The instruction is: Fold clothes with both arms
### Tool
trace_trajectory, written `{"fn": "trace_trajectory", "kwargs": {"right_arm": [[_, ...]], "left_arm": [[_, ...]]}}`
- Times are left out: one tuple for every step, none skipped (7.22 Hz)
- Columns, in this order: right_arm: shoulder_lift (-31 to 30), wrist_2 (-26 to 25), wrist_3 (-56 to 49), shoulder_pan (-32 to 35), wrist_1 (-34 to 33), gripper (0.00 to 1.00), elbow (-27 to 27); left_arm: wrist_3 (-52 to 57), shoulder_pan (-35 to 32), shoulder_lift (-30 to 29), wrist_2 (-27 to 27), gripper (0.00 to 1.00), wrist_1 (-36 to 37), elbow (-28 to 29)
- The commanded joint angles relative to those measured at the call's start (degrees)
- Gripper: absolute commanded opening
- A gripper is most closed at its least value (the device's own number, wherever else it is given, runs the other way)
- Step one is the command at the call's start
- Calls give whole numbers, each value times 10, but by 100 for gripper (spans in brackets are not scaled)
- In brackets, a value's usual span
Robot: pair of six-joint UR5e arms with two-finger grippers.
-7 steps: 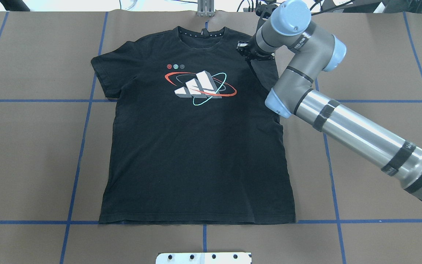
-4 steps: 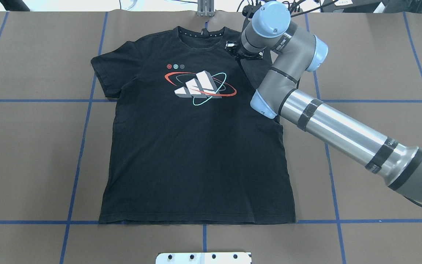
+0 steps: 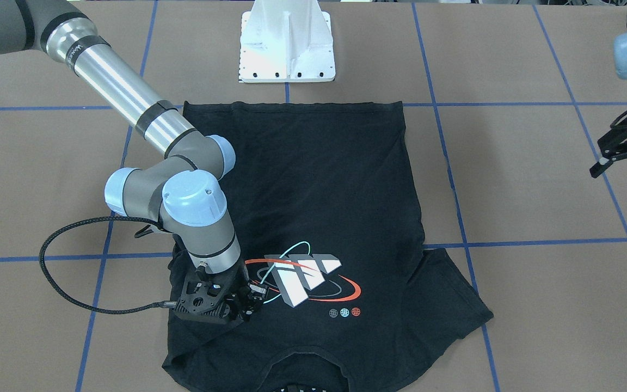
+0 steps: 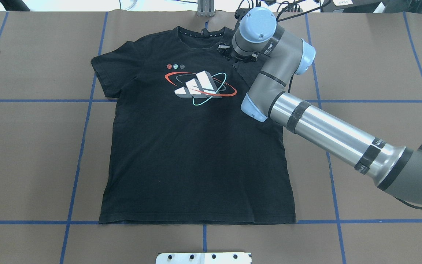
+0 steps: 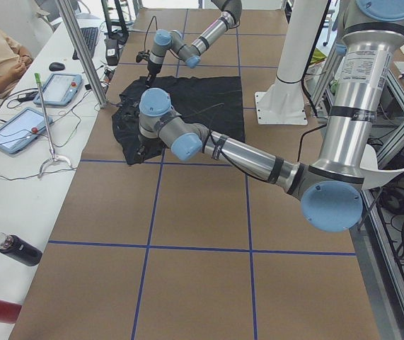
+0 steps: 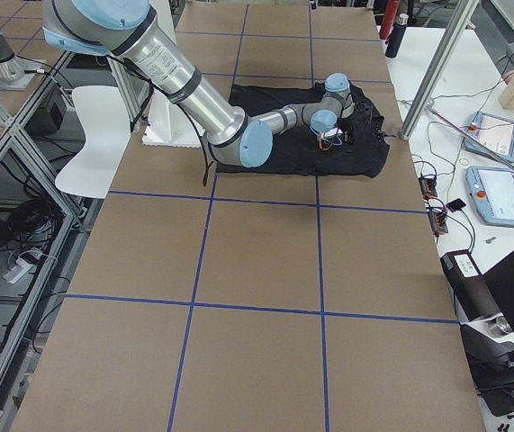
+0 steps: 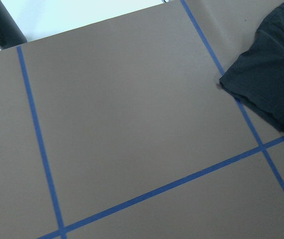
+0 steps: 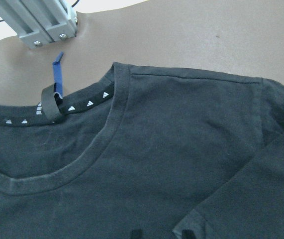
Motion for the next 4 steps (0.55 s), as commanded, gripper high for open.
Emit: {"fn": "trace_trajectory", "kwargs": {"right_arm": [[10,-4,39,-5,-1,100,25],[-8,7,44,-4,-5,100,75],[-46,24,45,-4,-16,100,145],[-106,47,44,-3,-27,100,224]], "left_arm": [[-160,92,-53,83,100,-26,0],[-184,153,-84,116,100,-35,32],[-180,158,-137,118,100,-36,104],[-171,157,-144,118,99,-90,169]]}}
